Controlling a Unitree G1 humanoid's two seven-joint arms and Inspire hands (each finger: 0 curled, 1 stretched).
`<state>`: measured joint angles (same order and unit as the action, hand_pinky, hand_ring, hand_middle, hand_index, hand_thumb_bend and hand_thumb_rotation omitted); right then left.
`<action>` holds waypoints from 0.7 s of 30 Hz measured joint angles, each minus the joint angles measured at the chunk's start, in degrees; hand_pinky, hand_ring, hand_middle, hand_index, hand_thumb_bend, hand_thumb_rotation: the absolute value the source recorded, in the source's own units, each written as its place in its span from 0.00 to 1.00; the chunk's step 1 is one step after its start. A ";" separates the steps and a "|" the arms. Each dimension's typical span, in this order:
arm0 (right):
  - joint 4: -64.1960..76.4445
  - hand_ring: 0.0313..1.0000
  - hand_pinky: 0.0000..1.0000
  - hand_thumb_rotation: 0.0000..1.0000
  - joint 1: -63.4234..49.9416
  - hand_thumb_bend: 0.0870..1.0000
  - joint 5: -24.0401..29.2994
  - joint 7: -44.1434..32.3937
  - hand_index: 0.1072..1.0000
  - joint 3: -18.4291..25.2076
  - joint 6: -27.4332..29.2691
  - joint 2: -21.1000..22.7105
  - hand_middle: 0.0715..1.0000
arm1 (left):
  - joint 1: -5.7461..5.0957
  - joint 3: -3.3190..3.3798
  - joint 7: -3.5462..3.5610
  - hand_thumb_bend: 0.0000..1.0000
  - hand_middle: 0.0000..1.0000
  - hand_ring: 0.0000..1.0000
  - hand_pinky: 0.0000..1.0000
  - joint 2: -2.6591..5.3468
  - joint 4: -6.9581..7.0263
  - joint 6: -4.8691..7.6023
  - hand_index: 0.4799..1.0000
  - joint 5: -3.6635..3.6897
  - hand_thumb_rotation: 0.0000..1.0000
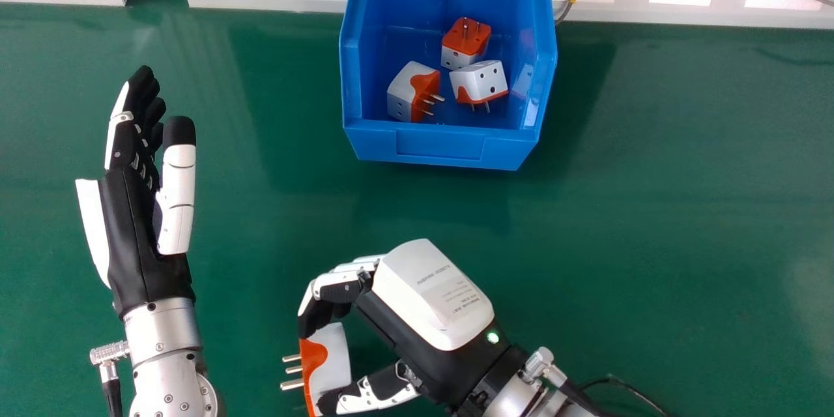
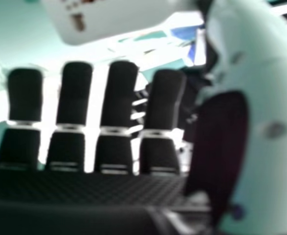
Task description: Pick all objects and put in blue box
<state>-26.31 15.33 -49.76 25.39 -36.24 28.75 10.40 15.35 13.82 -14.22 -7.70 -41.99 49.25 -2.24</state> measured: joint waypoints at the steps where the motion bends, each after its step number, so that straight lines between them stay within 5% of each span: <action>1: -0.01 0.50 0.37 0.00 -0.01 0.46 -0.08 0.45 0.42 0.00 0.02 -0.05 0.48 | 0.00 0.00 -0.12 0.72 0.90 0.90 0.90 0.01 0.00 0.00 0.75 0.00 0.86; 21: 2.19 0.50 0.37 0.00 -1.09 0.45 -2.13 7.01 0.41 0.56 -1.76 -0.41 0.49 | -0.02 -0.08 -0.38 0.71 0.90 0.89 0.90 0.02 0.00 0.01 0.75 0.00 0.86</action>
<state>-24.12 14.24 -51.89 32.40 -35.67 26.98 9.99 15.33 13.74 -14.60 -7.68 -41.99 49.27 -2.24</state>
